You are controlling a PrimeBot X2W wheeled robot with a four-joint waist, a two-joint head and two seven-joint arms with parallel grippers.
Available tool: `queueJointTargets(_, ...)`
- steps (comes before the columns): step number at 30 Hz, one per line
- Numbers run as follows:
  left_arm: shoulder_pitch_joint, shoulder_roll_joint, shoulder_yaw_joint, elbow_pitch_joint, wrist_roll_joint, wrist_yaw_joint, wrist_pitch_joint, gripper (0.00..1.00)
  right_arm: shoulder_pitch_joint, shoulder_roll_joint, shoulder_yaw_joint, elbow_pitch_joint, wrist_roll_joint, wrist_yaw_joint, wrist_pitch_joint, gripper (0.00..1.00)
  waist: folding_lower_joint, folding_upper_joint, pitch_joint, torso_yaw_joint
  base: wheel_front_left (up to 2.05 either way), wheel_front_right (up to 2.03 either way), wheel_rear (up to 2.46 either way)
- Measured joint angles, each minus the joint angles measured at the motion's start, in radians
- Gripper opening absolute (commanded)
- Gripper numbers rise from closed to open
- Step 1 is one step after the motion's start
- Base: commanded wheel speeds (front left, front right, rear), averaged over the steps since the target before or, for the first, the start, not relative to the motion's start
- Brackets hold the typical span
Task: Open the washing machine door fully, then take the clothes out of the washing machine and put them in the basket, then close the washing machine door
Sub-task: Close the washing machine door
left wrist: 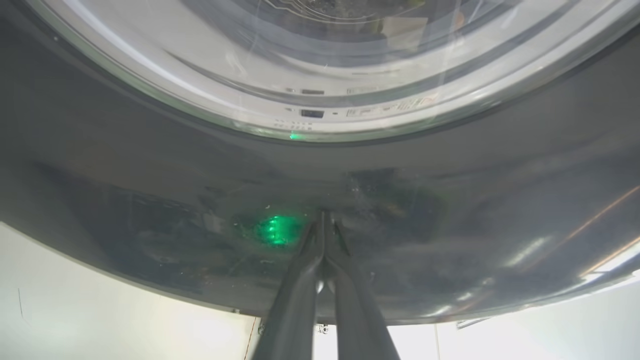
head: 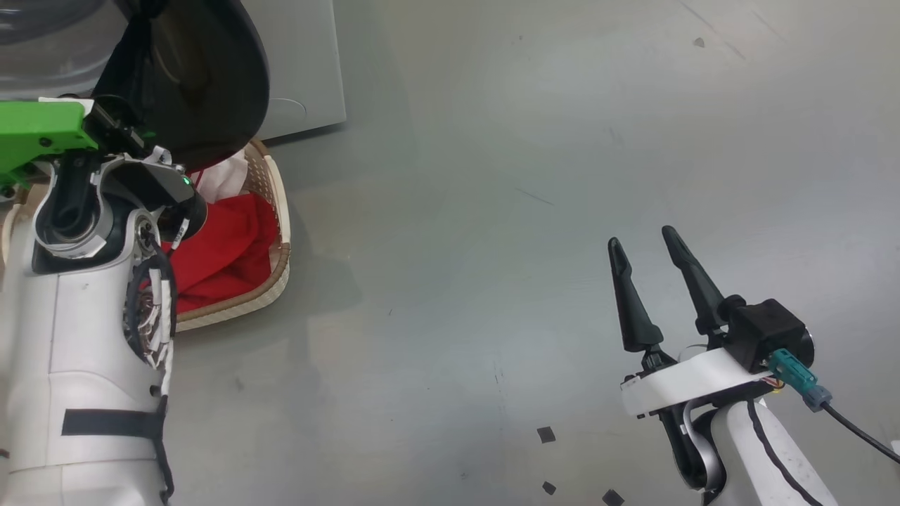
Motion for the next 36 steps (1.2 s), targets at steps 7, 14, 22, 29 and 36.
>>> queueJointTargets(7, 0.000, -0.002, -0.052, 0.039, 0.010, -0.033, 0.028, 0.00, -0.005, 0.000, -0.022, -0.013, -0.006, 0.000, 0.000, 1.00, 0.0000, 0.0000, -0.009, 0.042, 0.00, 0.00, 0.00)
queueJointTargets(14, 0.073, -0.006, -0.111, 0.063, 0.018, -0.081, 0.055, 0.00, -0.008, -0.017, -0.044, -0.013, -0.019, 0.002, 0.000, 1.00, 0.0000, 0.0000, -0.035, 0.110, 0.00, 0.00, 0.00)
queueJointTargets(22, 0.145, -0.006, -0.194, 0.055, 0.137, -0.116, 0.065, 0.00, -0.012, -0.041, -0.049, -0.006, -0.028, 0.013, 0.000, 1.00, 0.0000, 0.0000, -0.080, 0.206, 0.00, 0.00, 0.00)
queueJointTargets(29, 0.228, 0.043, -0.282, 0.022, 0.304, -0.123, 0.024, 0.00, -0.004, -0.053, -0.065, 0.006, -0.034, 0.021, 0.000, 1.00, 0.0000, 0.0000, -0.134, 0.296, 0.00, 0.00, 0.00)
queueJointTargets(36, 0.314, 0.111, -0.346, -0.053, 0.486, -0.124, -0.092, 0.00, 0.033, -0.064, -0.079, 0.006, -0.033, 0.021, 0.000, 1.00, 0.0000, 0.0000, -0.188, 0.390, 0.00, 0.00, 0.00)
